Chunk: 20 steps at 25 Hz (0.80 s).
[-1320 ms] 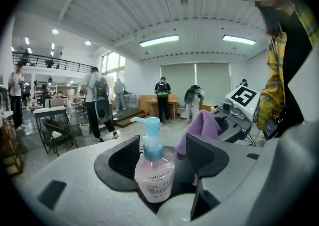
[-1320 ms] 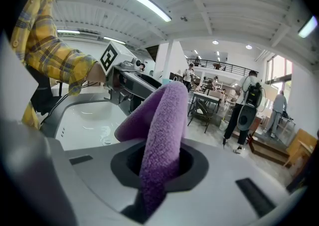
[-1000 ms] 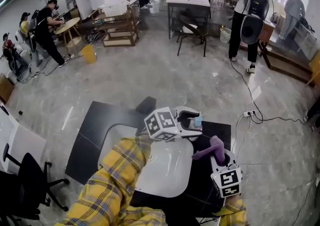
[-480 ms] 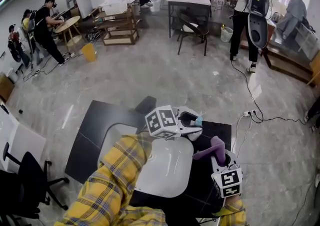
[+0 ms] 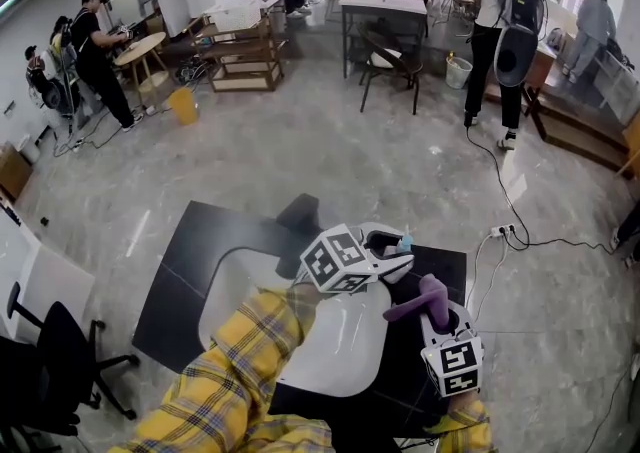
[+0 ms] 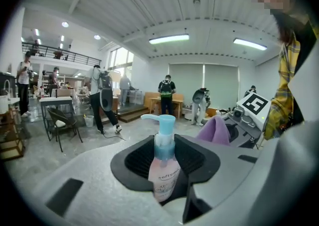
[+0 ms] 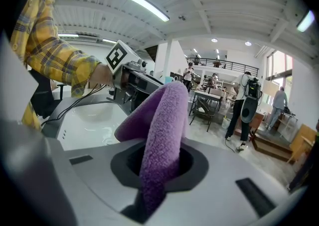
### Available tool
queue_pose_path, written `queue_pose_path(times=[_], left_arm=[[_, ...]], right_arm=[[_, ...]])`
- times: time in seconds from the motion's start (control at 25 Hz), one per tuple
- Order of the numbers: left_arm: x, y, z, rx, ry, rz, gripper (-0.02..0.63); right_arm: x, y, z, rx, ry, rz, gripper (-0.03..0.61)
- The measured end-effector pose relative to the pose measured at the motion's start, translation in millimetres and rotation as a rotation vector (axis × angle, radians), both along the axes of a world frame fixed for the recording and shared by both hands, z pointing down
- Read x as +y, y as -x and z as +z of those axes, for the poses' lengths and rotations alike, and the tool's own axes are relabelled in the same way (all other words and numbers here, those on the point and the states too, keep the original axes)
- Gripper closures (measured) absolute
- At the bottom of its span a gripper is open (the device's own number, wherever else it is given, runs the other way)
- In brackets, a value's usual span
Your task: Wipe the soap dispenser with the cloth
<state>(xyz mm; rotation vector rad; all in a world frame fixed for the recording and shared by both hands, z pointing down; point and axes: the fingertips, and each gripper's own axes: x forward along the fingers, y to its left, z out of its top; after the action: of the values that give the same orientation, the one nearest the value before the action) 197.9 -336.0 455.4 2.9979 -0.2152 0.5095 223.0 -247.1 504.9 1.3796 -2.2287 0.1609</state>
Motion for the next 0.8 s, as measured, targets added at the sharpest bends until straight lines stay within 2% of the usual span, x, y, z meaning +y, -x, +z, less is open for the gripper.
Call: queue_pose_path(times=[0.36,0.8], left_arm=[[-4,-3,1,0.047,-0.007,-0.214,0.492],[-9,-3,0,0.074,-0.026,-0.365,0.492]], right_arm=[[-1,7,4,-0.004,0.007,-0.010,0.541],[-2,10,5,-0.006,0.012,0.001,0.541]])
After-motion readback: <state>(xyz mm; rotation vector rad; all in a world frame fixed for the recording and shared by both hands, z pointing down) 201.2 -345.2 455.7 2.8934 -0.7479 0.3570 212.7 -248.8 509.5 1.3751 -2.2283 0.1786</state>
